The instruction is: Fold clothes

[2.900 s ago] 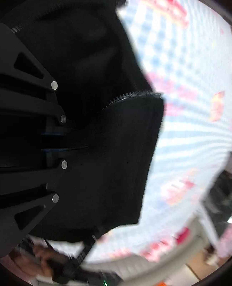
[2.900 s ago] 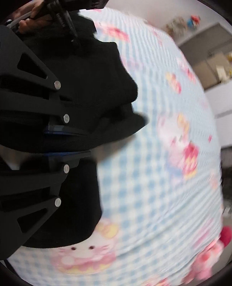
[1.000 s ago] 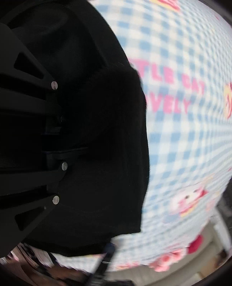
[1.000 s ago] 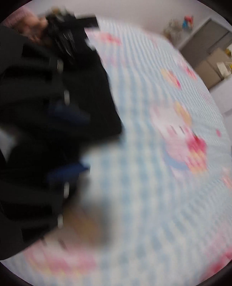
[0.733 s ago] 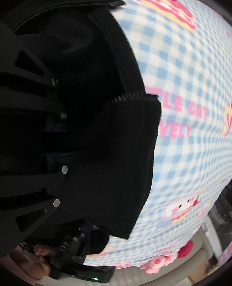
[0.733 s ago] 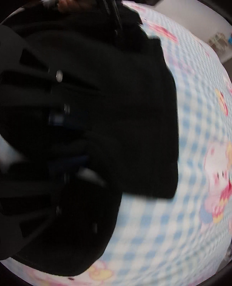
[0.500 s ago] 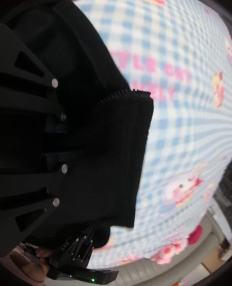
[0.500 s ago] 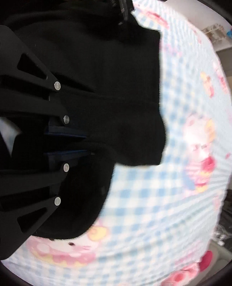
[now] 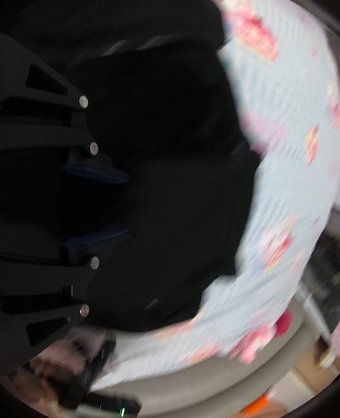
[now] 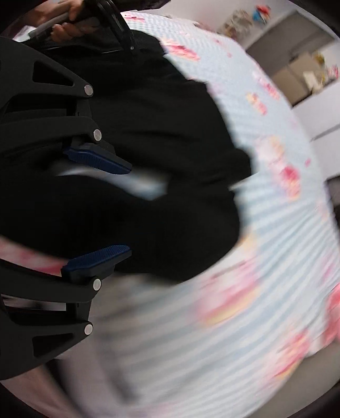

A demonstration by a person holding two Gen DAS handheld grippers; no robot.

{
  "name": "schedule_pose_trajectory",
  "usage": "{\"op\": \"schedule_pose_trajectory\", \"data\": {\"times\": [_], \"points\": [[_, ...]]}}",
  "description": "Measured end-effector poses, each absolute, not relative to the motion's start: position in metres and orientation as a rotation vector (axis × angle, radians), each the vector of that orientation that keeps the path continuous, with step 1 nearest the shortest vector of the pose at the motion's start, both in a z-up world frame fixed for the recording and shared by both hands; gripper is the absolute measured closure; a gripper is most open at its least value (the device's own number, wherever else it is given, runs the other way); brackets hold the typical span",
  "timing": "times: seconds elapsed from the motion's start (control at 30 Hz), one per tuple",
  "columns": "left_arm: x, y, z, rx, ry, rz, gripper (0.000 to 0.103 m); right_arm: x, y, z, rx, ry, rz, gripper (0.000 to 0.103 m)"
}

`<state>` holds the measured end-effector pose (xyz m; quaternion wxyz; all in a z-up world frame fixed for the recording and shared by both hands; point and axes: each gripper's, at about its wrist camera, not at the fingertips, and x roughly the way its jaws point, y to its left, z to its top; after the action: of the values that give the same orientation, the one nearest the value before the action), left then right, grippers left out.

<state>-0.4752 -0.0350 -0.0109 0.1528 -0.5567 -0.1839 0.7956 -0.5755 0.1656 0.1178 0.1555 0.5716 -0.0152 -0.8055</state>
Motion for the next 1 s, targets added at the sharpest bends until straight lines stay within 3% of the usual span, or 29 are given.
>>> {"op": "schedule_pose_trajectory", "data": {"times": [0.2, 0.27, 0.4, 0.43, 0.53, 0.7, 0.8, 1.0], "points": [[-0.417, 0.021, -0.036, -1.721, -0.604, 2.044, 0.073, -0.498, 0.242, 0.066, 1.856, -0.132, -2.202, 0.041], [-0.404, 0.029, -0.041, -1.753, -0.585, 2.026, 0.073, -0.493, 0.248, 0.047, 1.887, -0.208, -2.16, 0.025], [-0.387, 0.02, -0.046, -1.79, -0.613, 2.039, 0.073, -0.503, 0.24, 0.01, 1.887, -0.287, -2.102, 0.012], [-0.383, 0.017, -0.044, -1.794, -0.626, 2.041, 0.073, -0.505, 0.236, 0.002, 1.896, -0.281, -2.081, 0.018], [-0.378, 0.015, -0.035, -1.793, -0.647, 2.039, 0.073, -0.504, 0.237, 0.037, 1.796, -0.302, -2.07, 0.087], [-0.377, 0.023, -0.029, -1.787, -0.637, 2.006, 0.073, -0.48, 0.255, 0.114, 1.601, -0.306, -2.206, 0.094], [-0.374, 0.031, -0.032, -1.797, -0.648, 1.958, 0.071, -0.457, 0.27, 0.139, 1.598, -0.151, -2.363, 0.095], [-0.365, 0.046, -0.051, -1.888, -0.633, 1.936, 0.071, -0.425, 0.295, 0.091, 1.888, 0.057, -2.372, 0.089]]}}
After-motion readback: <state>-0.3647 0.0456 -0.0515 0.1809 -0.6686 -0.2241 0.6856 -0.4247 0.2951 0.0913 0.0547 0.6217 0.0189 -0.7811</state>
